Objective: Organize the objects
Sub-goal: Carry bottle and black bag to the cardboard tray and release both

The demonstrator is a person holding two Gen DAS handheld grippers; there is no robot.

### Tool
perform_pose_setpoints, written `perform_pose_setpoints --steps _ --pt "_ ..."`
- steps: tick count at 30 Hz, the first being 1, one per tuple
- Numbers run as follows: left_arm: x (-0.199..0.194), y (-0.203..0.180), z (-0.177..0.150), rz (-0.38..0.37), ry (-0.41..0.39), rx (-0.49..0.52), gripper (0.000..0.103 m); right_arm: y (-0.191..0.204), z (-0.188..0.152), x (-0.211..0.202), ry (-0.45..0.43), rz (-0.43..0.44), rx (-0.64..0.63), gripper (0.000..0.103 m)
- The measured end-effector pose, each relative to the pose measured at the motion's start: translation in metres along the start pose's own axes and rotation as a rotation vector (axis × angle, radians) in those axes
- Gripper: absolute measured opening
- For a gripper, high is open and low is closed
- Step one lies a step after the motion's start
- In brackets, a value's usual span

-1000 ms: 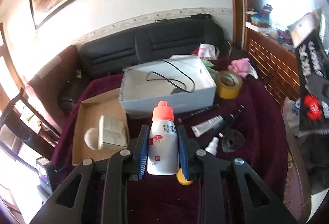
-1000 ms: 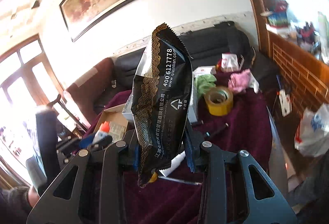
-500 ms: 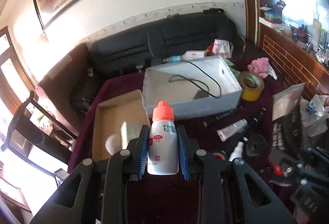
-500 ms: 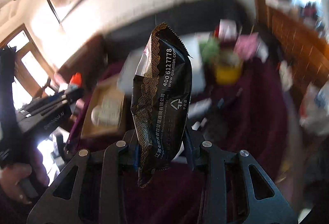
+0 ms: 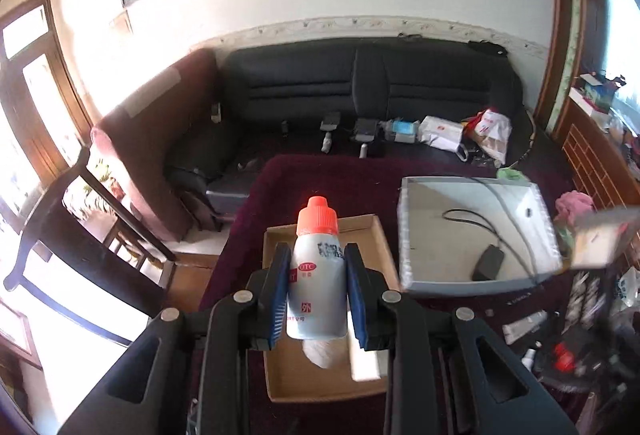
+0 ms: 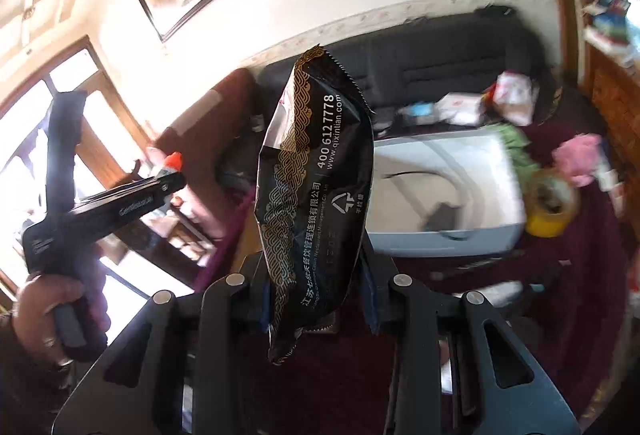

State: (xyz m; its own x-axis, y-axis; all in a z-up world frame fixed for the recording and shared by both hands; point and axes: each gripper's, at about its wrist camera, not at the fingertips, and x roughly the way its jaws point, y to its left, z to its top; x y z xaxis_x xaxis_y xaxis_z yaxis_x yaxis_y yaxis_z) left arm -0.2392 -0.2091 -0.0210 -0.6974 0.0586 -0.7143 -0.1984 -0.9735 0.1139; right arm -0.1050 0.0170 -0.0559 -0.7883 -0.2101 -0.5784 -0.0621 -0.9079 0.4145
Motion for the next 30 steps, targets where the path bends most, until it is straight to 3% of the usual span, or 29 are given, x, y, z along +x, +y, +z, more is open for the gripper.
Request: perform_pose_setpoints --steps 2,7,11,18,20,22,23,24,26,27,30 --pt "0.031 0.007 -0.002 -0.013 0.048 0.018 0.026 0.001 -0.003 0.037 0.079 0.026 0.050 0.033" --pt "0.099 0.017 -0.013 -0.035 0.167 0.045 0.026 0.004 -0.026 0.134 0.259 -0.027 0.035 0.033" --pt "0.140 0.026 -0.028 -0.062 0.243 0.022 0.027 0.011 -0.020 0.191 0.300 -0.015 0.037 0.033" --pt "0.175 0.049 -0.038 -0.049 0.284 -0.058 0.029 0.013 -0.019 0.277 0.378 -0.051 -0.011 0.033" --pt "0.176 0.051 -0.037 -0.016 0.275 -0.058 0.043 0.013 -0.021 0.297 0.392 -0.078 -0.056 0.033" --pt "0.173 0.054 -0.035 0.003 0.245 -0.070 0.076 0.014 -0.024 0.311 0.414 -0.079 -0.075 0.036" --pt "0.169 0.055 -0.034 0.015 0.226 -0.078 0.083 0.014 -0.026 0.319 0.431 -0.075 -0.078 0.046" --pt "0.165 0.056 -0.033 0.018 0.207 -0.084 0.086 0.016 -0.028 0.323 0.445 -0.077 -0.084 0.067" --pt "0.148 0.056 -0.029 0.061 0.133 -0.094 0.095 0.020 -0.031 0.324 0.449 -0.057 -0.095 0.090" --pt "0.142 0.057 -0.027 0.075 0.110 -0.100 0.103 0.021 -0.030 0.323 0.434 -0.057 -0.101 0.091" --pt "0.112 0.052 -0.019 0.130 0.024 -0.105 0.103 0.024 -0.025 0.303 0.375 -0.040 -0.114 0.094"
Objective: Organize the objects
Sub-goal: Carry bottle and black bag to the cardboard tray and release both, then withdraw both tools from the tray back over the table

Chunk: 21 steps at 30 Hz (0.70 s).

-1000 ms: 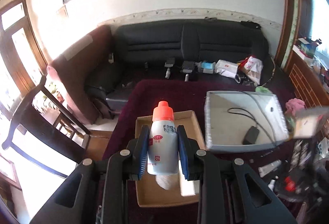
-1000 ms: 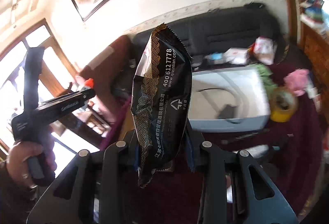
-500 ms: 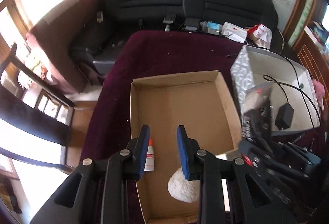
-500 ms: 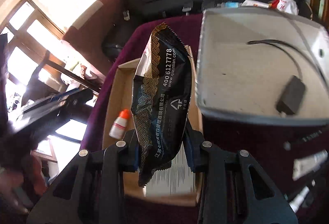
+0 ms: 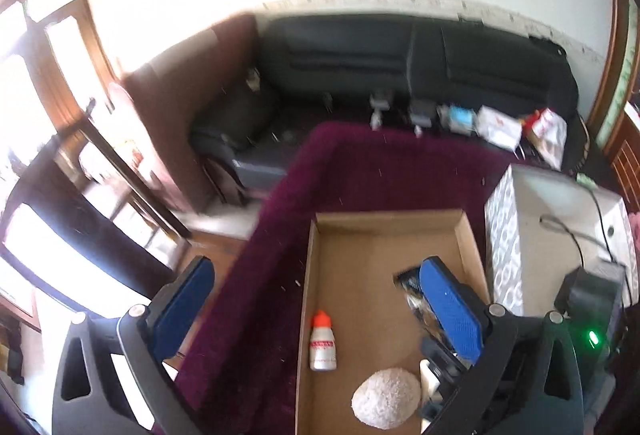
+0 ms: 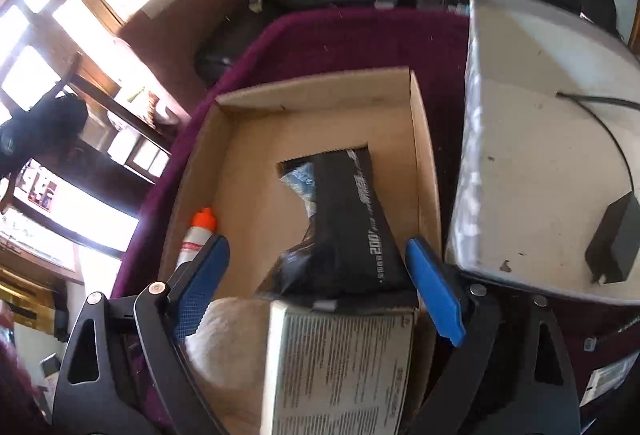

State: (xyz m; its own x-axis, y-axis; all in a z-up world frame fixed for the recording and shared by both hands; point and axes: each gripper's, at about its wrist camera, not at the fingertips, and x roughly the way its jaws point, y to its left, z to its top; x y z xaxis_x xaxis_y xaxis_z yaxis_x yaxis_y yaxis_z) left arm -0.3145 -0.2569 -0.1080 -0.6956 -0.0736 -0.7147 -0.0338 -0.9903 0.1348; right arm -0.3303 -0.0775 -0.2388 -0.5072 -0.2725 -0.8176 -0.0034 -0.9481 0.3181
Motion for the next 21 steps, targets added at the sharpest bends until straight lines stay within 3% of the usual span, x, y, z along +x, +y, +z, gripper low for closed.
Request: perform_pose_setpoints --steps 2,4,7,14,17,21 --pt "-0.031 -0.004 0.003 0.012 -0.060 -0.012 0.103 0.001 -0.006 -0.025 -0.066 0.004 -0.002 0.095" --pt "-0.061 -0.010 0.005 0.002 -0.111 -0.020 0.103 -0.005 -0.017 -0.059 -0.136 0.036 0.008 0.103" --pt "-0.115 -0.023 -0.001 -0.021 -0.198 -0.021 0.103 -0.012 -0.039 -0.113 -0.266 0.040 0.026 0.103" --pt "-0.228 -0.079 -0.041 -0.188 -0.299 0.026 0.103 -0.046 -0.127 -0.247 -0.536 0.045 0.076 0.103" --pt "-0.261 -0.113 -0.069 -0.233 -0.332 0.102 0.103 -0.064 -0.165 -0.303 -0.676 -0.011 0.090 0.103" --pt "-0.284 -0.151 -0.101 -0.263 -0.345 0.148 0.103 -0.083 -0.206 -0.377 -0.800 -0.180 0.069 0.103"
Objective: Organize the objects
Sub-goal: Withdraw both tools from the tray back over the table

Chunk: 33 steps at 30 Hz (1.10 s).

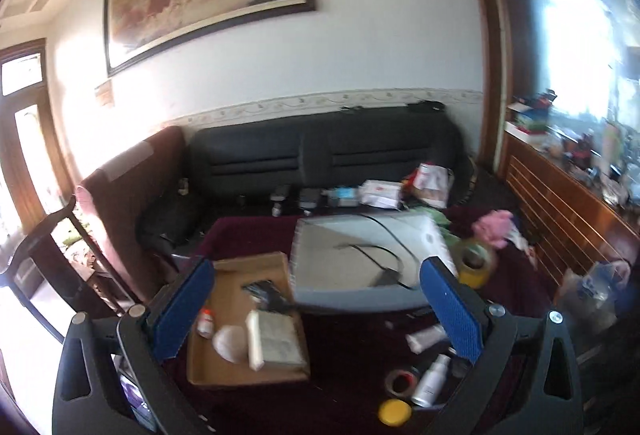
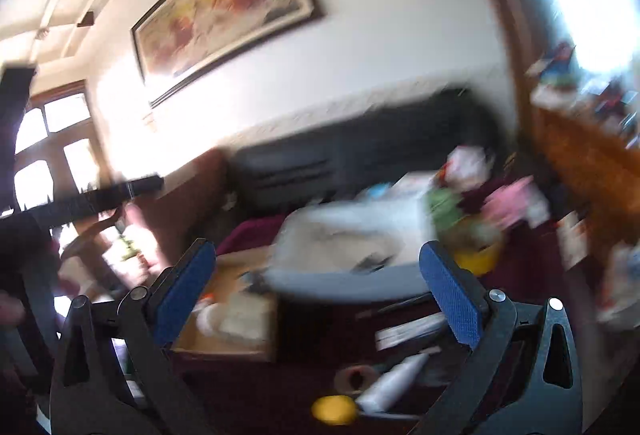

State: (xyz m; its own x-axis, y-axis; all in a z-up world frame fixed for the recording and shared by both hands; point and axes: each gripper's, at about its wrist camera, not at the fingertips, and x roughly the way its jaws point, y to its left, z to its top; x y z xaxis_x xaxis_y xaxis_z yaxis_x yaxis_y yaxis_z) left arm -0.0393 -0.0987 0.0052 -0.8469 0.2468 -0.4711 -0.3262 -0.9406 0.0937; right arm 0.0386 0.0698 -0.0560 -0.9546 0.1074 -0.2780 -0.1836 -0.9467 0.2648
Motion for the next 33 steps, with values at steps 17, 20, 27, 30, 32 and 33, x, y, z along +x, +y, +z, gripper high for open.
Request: perform_pose_setpoints --steps 17,20,27,30,32,33 --pt "-0.040 -0.111 -0.065 -0.090 0.094 0.010 0.103 -0.082 0.007 -0.145 -0.059 -0.148 -0.028 0.103" --pt "-0.038 -0.112 -0.069 -0.078 0.112 -0.003 0.103 -0.085 0.011 -0.163 -0.134 -0.146 -0.034 0.103" --pt "-0.030 -0.123 -0.068 -0.047 0.115 0.004 0.103 -0.108 -0.016 -0.133 0.076 -0.122 0.036 0.103" --pt "-0.021 -0.127 -0.072 -0.037 0.140 0.011 0.103 -0.117 -0.016 -0.129 0.082 -0.124 0.053 0.103" --pt "-0.015 -0.127 -0.074 -0.033 0.159 0.007 0.103 -0.120 -0.016 -0.126 0.090 -0.132 0.055 0.103" --pt "-0.013 -0.127 -0.074 -0.033 0.163 0.006 0.103 -0.123 -0.017 -0.123 0.098 -0.139 0.059 0.103"
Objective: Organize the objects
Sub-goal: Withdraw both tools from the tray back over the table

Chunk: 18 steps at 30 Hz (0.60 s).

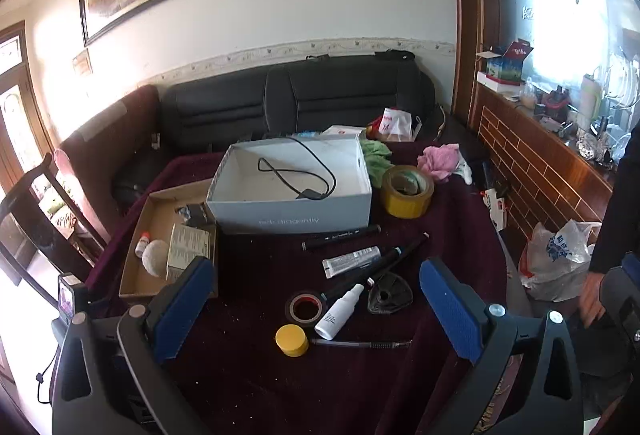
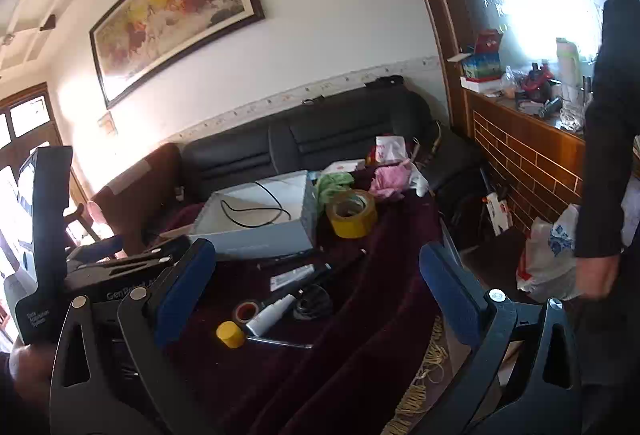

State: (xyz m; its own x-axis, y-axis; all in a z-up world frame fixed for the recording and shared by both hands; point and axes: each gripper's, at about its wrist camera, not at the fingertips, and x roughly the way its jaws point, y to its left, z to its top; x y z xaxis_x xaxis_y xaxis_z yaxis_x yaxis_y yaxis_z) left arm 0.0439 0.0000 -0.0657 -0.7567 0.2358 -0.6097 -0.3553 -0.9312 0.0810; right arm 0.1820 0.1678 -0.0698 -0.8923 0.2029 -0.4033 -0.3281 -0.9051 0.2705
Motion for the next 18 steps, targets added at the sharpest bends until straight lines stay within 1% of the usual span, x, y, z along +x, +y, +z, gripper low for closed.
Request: perform_pose_setpoints --steps 6,8,11,13,15,18 --pt "0.008 0.010 0.004 0.034 -0.001 -0.021 0.103 -0.011 -0.003 0.019 0.057 -0.005 0.047 0.103" --pt "0.012 0.013 0.001 0.039 0.016 -0.030 0.103 -0.015 -0.007 0.025 0.080 -0.014 0.070 0.103" --pt "0.023 0.014 -0.008 0.033 0.057 -0.033 0.103 -0.017 -0.015 0.033 0.122 0.003 0.103 0.103" --pt "0.032 0.016 -0.015 0.035 0.095 -0.041 0.103 -0.019 -0.022 0.041 0.168 0.009 0.128 0.103" --pt "0.037 0.022 -0.021 0.044 0.119 -0.053 0.103 -0.024 -0.031 0.050 0.220 -0.011 0.142 0.103" --pt "0.039 0.034 -0.025 0.059 0.124 -0.074 0.103 -0.034 -0.041 0.056 0.265 -0.015 0.191 0.103"
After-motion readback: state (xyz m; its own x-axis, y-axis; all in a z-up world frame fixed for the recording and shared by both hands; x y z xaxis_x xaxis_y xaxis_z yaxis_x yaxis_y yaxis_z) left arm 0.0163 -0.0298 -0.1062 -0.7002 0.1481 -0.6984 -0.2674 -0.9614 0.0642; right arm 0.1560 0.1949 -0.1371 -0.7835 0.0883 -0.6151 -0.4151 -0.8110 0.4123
